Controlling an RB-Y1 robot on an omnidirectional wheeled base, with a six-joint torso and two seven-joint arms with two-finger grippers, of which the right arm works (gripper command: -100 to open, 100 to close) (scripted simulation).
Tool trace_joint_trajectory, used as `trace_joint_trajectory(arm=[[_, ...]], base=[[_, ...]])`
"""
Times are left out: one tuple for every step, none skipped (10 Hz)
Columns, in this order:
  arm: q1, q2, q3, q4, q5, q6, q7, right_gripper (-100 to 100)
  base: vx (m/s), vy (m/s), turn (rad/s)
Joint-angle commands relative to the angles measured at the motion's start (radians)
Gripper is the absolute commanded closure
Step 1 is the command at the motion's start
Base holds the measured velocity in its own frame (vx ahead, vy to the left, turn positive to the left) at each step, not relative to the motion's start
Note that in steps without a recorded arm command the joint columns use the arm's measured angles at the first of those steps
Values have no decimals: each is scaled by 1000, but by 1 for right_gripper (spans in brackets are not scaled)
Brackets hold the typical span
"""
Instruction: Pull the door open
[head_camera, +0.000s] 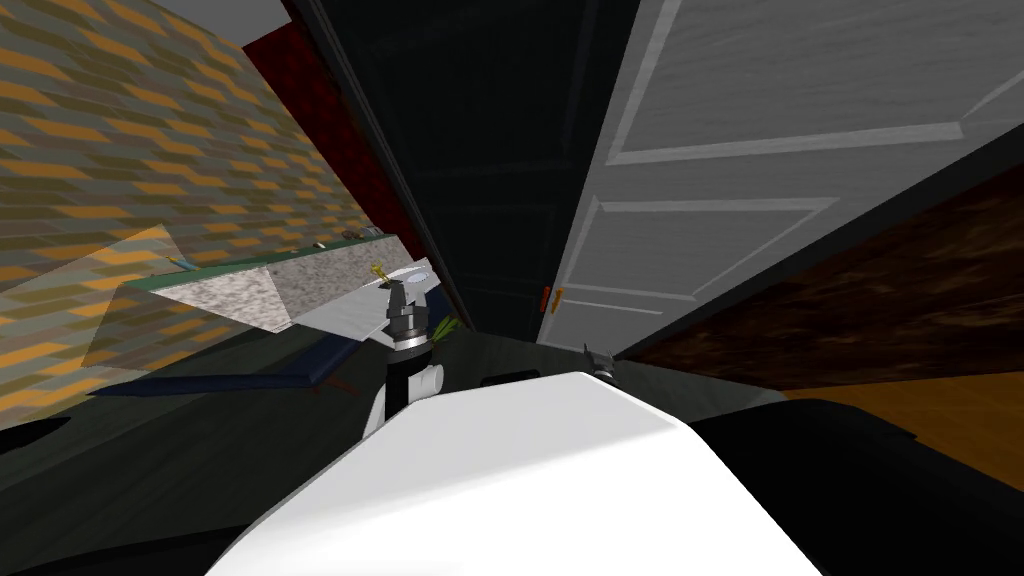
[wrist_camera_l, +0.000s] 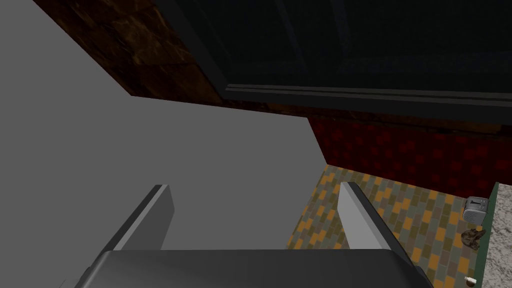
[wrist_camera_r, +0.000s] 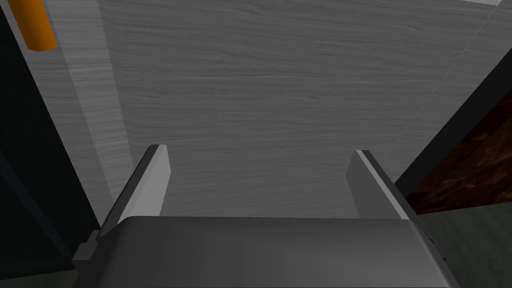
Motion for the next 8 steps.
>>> trace_joint_trajectory(arm=[[11,-7,-4,13,-3,-4,-6,-100],[19,-9,-5,14,-4,-5,-7,-100],[26,-11,-4,14,-4,-7,-10,-100],[29,-12,0,9,-3,-10,-13,-100],[9,-7,20,-16,5,-15,-22,-100],[-5,-3,29,-29,9,-17,-25,-100],[-20,0,37,-41,13,-19,-27,-100],[-30,2,42,-49,16,-19,-29,-100]], base=[[-191,21,-84],[-183,44,-58],[-175,38,-41],[-152,59,-10],[-97,104,159],[22,89,155],[118,83,103],[179,32,90]])
